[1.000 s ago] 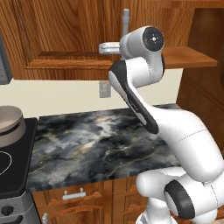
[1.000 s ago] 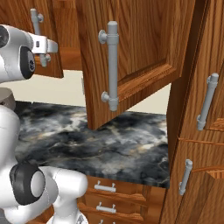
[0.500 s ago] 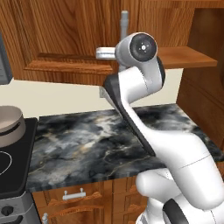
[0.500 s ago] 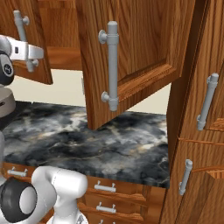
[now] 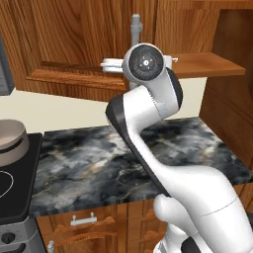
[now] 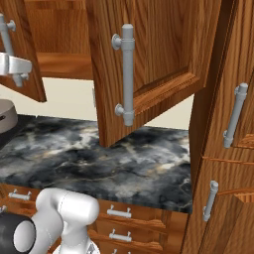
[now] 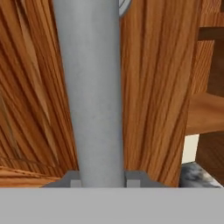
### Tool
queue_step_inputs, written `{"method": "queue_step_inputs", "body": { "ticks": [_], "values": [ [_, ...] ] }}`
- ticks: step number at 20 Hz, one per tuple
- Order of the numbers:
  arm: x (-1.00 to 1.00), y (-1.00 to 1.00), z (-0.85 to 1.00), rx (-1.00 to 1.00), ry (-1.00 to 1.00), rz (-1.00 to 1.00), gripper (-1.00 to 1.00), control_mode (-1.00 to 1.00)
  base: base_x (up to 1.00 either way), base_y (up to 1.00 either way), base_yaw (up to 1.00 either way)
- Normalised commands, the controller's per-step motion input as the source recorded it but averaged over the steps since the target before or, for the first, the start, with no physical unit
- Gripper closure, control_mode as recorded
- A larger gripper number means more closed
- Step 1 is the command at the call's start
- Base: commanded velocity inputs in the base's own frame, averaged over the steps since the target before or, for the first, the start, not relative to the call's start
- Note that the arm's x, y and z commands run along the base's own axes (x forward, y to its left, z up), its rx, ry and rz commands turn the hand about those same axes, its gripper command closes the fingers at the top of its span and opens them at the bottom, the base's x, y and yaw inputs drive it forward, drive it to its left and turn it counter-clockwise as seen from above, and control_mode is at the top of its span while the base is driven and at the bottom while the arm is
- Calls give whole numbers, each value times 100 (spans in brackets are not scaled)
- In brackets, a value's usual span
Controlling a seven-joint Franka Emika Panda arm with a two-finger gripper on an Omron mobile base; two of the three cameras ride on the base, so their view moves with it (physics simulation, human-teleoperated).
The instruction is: Open the cabinet and move the ladle to the pot. Then close the cabinet.
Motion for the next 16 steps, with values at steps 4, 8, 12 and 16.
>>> {"method": "queue_step_inputs", "body": {
  "ticks": [4, 8, 12, 16],
  "values": [
    [-26, 13, -6, 0, 1, -9, 100, -100, 0, 0, 0],
    [0, 5, -19, 0, 0, -7, -100, -100, 0, 0, 0],
    [-5, 0, -3, 0, 0, -5, -100, -100, 0, 0, 0],
    [-50, 0, 3, 0, 0, -3, -100, -100, 0, 0, 0]
  ]
}}
